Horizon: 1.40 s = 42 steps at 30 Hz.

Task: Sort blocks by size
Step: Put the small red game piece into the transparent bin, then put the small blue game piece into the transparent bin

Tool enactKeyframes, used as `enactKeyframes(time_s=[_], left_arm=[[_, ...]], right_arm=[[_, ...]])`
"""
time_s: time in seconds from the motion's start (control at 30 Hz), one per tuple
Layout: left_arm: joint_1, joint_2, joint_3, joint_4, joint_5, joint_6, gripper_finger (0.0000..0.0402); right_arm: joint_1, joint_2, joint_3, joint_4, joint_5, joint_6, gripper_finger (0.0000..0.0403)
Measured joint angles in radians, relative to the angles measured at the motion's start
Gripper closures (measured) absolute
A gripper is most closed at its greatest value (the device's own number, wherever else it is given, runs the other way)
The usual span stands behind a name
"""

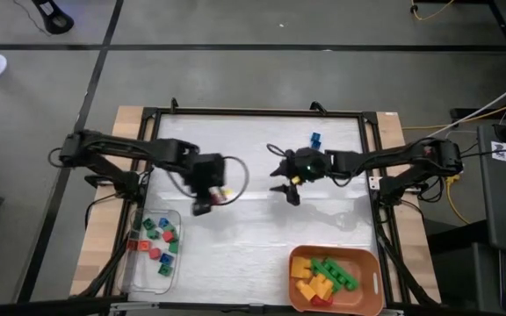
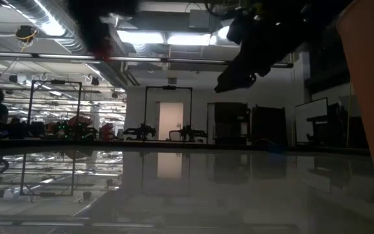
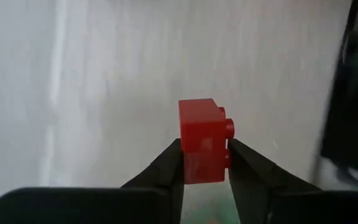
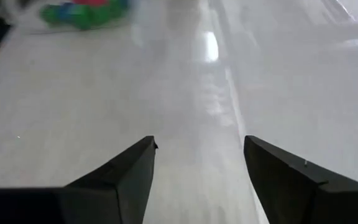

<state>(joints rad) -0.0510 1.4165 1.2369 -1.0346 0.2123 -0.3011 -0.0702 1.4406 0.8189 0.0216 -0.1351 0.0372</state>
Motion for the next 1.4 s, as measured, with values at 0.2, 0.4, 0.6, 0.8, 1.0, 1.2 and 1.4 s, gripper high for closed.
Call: enactKeyframes(time_s=[0.2, 0.4, 0.6, 0.8, 1.0, 1.2, 1.4], left_arm=[[-0.110, -0.114, 0.000, -0.323, 0.052, -0.273, 0.0309], [-0.274, -0.166, -0.031, -0.365, 0.056, -0.604, 0.0307], [-0.429, -0.158, -0.093, -0.360, 0.056, -0.792, 0.0283], [-0.510, -0.157, -0.191, -0.340, 0.021, -0.925, 0.0249], [-0.512, -0.157, -0.264, -0.333, 0.017, -0.921, 0.0237], [-0.512, -0.157, -0.277, -0.287, 0.009, -0.819, 0.0247], [-0.511, -0.157, -0.277, -0.215, -0.048, -0.742, 0.0248]], right_arm=[[-0.090, 0.000, 0.120, -0.247, 0.000, 0.005, 0.0168], [-0.183, 0.000, 0.170, -0.350, 0.000, 0.008, 0.0171], [-0.276, 0.000, 0.175, -0.417, -0.005, 0.011, 0.0171], [-0.353, 0.000, 0.175, -0.456, -0.004, 0.065, 0.0171], [-0.410, 0.000, 0.175, -0.511, 0.099, 0.177, 0.0171], [-0.492, 0.000, 0.175, -0.608, 0.230, 0.245, 0.0171], [-0.543, 0.002, 0.175, -0.682, 0.202, 0.272, 0.0171]])
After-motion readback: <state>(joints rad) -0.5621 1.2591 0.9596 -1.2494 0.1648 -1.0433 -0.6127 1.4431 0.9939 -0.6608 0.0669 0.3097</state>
